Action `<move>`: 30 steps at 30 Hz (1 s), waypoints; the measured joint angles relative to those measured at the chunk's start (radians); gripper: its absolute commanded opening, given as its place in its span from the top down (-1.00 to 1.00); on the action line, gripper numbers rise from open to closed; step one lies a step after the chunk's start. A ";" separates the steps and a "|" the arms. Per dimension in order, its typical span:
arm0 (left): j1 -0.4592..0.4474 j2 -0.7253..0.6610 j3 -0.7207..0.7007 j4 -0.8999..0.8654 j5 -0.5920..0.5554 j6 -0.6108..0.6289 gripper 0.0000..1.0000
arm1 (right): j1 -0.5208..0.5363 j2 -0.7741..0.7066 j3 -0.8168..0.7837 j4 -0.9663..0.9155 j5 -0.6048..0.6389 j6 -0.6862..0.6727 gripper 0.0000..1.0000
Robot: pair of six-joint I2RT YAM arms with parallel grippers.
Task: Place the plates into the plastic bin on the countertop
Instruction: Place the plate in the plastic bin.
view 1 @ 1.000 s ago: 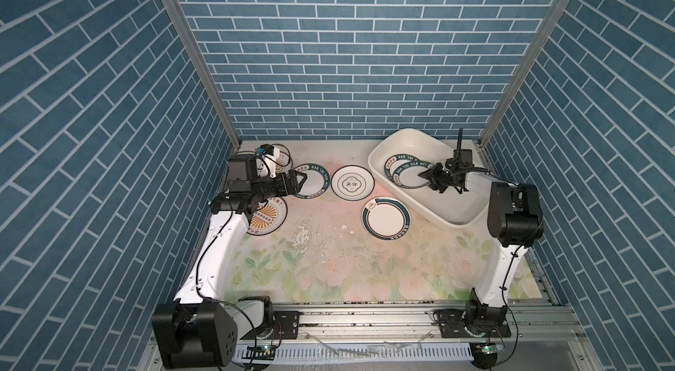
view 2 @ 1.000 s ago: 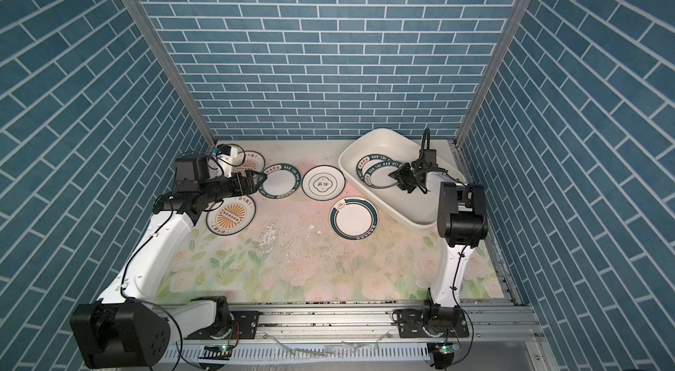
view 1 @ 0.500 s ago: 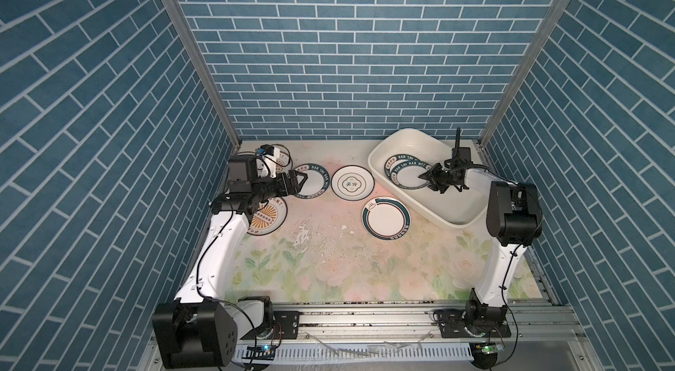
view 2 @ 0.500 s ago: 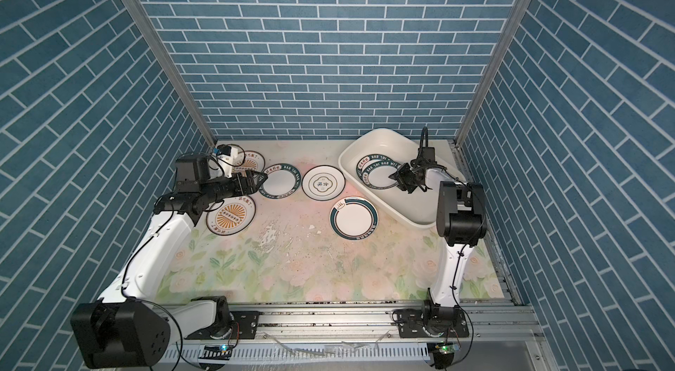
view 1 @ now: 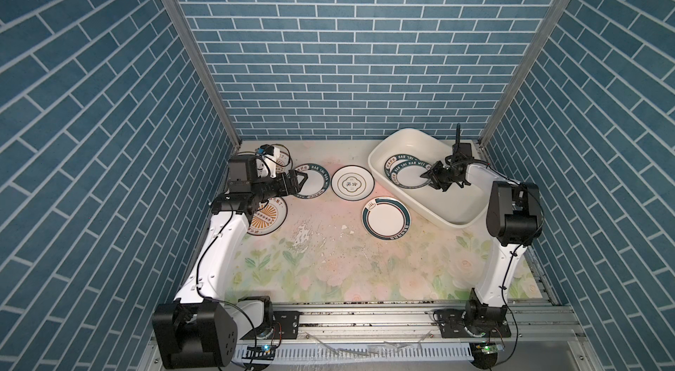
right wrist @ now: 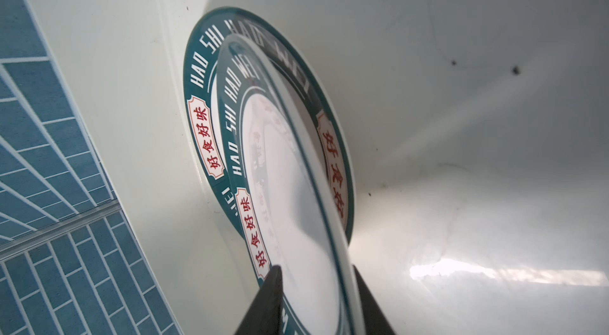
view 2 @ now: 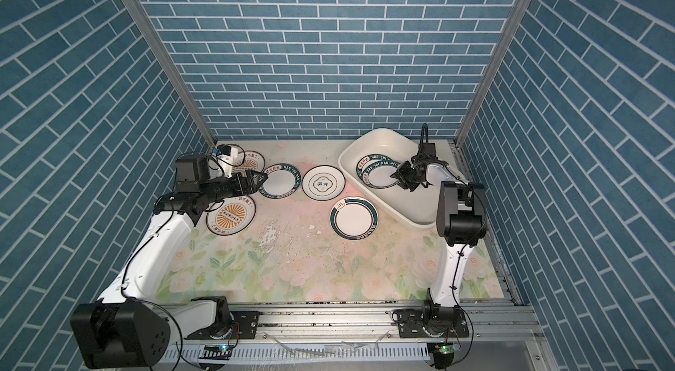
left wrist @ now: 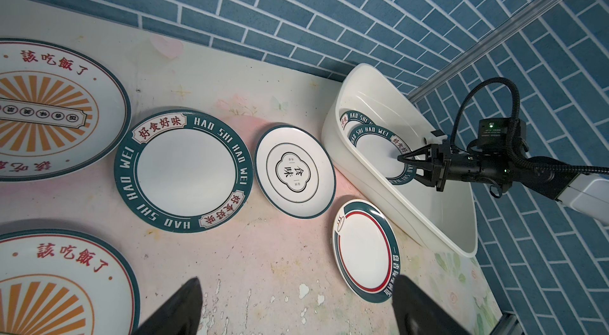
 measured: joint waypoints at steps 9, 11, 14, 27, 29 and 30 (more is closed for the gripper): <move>0.000 -0.017 -0.002 0.000 0.008 -0.008 -0.83 | 0.037 0.058 0.144 -0.076 0.032 -0.018 0.36; 0.000 -0.019 -0.003 0.000 0.008 -0.008 -0.83 | 0.045 0.078 0.163 -0.089 0.038 -0.019 0.36; 0.000 -0.019 -0.004 0.000 0.008 -0.009 -0.83 | 0.053 0.098 0.180 -0.115 0.047 -0.019 0.36; 0.000 -0.021 -0.006 0.000 0.009 -0.010 -0.83 | 0.057 0.126 0.212 -0.181 0.060 -0.031 0.34; 0.000 -0.022 -0.010 0.003 0.010 -0.010 -0.83 | 0.056 0.126 0.212 -0.196 0.067 -0.041 0.34; 0.000 -0.022 -0.013 0.004 0.011 -0.010 -0.83 | 0.056 0.126 0.212 -0.203 0.071 -0.048 0.34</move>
